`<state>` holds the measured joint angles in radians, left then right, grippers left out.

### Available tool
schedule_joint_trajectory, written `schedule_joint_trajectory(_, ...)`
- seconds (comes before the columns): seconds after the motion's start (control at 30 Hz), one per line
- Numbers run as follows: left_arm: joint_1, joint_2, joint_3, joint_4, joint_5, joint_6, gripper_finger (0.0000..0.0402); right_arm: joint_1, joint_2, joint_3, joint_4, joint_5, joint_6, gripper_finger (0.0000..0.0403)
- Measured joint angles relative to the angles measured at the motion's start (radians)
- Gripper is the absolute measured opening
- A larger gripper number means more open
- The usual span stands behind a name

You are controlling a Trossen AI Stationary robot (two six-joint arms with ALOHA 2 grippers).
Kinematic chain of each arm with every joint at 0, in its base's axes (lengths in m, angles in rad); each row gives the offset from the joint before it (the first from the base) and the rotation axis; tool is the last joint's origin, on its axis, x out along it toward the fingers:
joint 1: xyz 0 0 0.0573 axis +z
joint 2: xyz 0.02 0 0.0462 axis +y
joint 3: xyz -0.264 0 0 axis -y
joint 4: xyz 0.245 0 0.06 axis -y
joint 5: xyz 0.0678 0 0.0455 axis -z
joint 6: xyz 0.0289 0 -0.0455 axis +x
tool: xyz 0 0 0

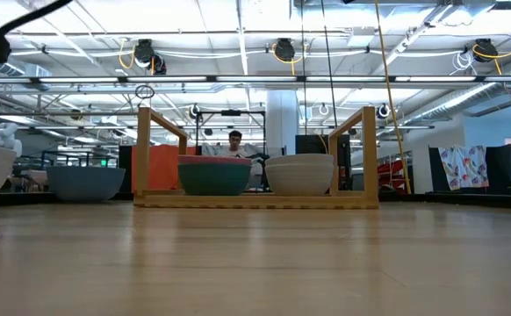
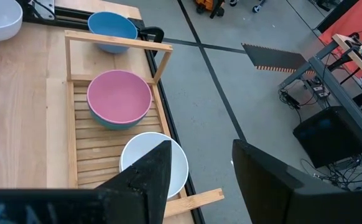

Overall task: Place and stack bowls onto a shelf
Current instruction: Stack the bottom left white bowl on top of the other white bowl on the shelf

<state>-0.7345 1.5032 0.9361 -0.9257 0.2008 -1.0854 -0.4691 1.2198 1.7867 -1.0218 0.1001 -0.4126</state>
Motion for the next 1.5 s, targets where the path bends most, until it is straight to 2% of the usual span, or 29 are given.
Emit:
schedule_joint_trajectory(0.23,0.019,0.001,-0.063,0.044,-0.017,-0.085,0.0083,0.0,0.0,0.0,0.0,0.0,0.0,0.0165)
schedule_joint_trajectory(0.3,0.035,0.001,-0.073,0.046,0.006,-0.119,0.0065,0.0,0.0,0.0,0.0,0.0,0.0,0.0165)
schedule_joint_trajectory(0.4,0.066,-0.002,-0.073,0.069,0.04,-0.149,0.0018,0.0,0.0,0.0,0.0,0.0,0.0,0.0165)
schedule_joint_trajectory(0.6,0.122,0.0,-0.051,0.114,0.063,-0.182,0.0006,0.0,0.0,0.0,0.0,0.0,0.0,0.0165)
schedule_joint_trajectory(0.77,0.196,0.001,0.069,0.078,0.032,-0.134,0.0005,0.0,0.0,0.0,0.0,0.002,0.0,0.0165)
schedule_joint_trajectory(0.87,0.257,0.001,0.171,-0.026,-0.022,-0.072,0.0005,0.0,0.0,0.0,0.0,0.003,0.0,0.0165)
schedule_joint_trajectory(1.17,0.522,0.0,0.5,-0.277,-0.122,0.124,0.0005,0.0,0.0,0.0,0.0,0.003,0.0,0.0165)
schedule_joint_trajectory(1.33,0.688,0.0,0.62,-0.297,-0.153,0.296,0.0005,0.0,0.0,0.0,0.0,0.003,0.0,0.0165)
schedule_joint_trajectory(1.5,0.85,0.0,0.683,-0.298,-0.16,0.446,0.0005,0.0,0.0,0.0,0.0,0.003,0.0,0.0165)
